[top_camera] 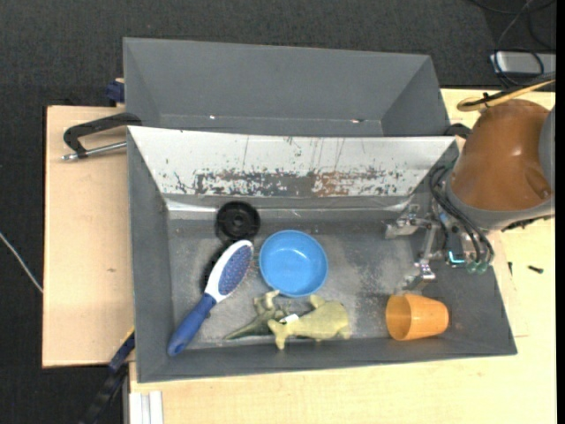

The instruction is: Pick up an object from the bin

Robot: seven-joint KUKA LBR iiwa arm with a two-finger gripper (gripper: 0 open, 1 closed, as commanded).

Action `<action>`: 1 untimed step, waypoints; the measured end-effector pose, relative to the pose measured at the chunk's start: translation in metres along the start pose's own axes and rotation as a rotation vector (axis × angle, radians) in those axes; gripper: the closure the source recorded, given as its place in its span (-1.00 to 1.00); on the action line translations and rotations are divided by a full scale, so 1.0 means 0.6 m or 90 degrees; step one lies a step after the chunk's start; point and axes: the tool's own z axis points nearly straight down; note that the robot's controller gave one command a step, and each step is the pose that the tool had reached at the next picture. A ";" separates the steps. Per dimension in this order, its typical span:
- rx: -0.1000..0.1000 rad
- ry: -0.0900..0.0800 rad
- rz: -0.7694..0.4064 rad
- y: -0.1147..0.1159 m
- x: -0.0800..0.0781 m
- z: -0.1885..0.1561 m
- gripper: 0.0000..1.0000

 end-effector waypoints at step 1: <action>0.002 0.002 -0.215 0.181 -0.053 0.100 -1.00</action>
Offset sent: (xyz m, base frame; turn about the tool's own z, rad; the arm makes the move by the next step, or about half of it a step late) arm 0.0302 0.1088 -0.0633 -0.3372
